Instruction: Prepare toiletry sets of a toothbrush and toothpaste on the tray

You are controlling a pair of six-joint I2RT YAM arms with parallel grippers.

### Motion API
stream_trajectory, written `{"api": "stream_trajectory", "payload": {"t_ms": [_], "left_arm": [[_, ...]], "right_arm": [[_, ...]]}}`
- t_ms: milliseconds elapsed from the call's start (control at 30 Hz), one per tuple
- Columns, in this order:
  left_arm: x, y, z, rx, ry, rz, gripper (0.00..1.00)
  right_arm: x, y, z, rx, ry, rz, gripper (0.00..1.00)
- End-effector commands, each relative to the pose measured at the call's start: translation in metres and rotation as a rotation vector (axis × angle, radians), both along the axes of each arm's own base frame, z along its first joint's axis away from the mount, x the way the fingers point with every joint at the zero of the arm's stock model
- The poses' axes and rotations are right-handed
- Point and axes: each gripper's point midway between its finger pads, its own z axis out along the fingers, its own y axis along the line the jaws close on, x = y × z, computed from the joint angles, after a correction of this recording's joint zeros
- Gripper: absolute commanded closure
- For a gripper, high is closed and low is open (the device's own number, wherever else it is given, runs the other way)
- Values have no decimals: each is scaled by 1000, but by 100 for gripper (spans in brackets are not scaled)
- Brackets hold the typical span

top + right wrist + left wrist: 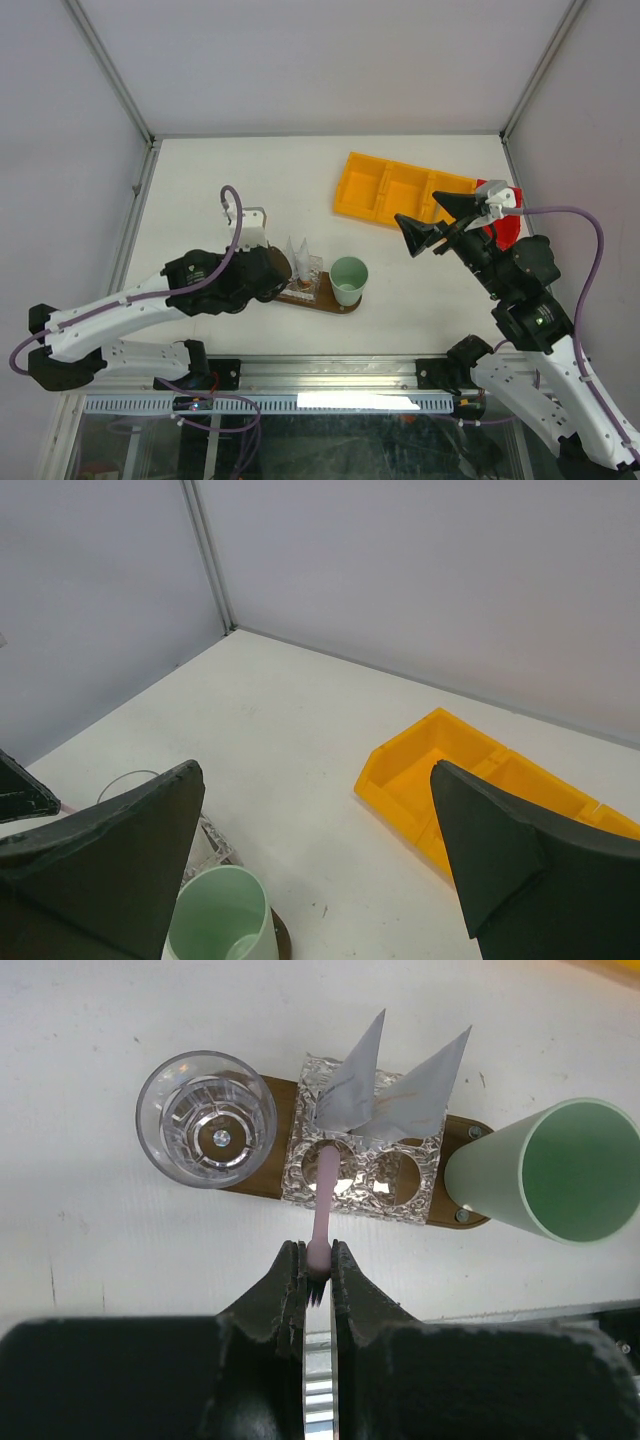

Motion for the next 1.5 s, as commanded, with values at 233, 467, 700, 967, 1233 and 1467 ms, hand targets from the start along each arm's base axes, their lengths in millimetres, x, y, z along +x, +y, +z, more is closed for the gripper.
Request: {"api": "stream_trajectory", "payload": {"t_ms": [233, 467, 700, 967, 1233, 1467], "left_arm": [[19, -7, -8, -11, -16, 37, 100], [23, -11, -9, -43, -19, 29, 100], [23, -16, -11, -68, -6, -3, 100], [28, -15, -18, -44, 2, -7, 100], [27, -14, -21, -38, 9, -17, 92], [25, -14, -21, -47, 15, -24, 86]], "right_arm": [[0, 1, 8, 37, -24, 6, 0], [1, 1, 7, 36, -25, 5, 0], [3, 5, 5, 32, -19, 12, 0], [4, 4, 5, 31, -21, 8, 0], [5, 4, 3, 29, -20, 6, 0], [6, 5, 1, 26, -16, 6, 0]]}}
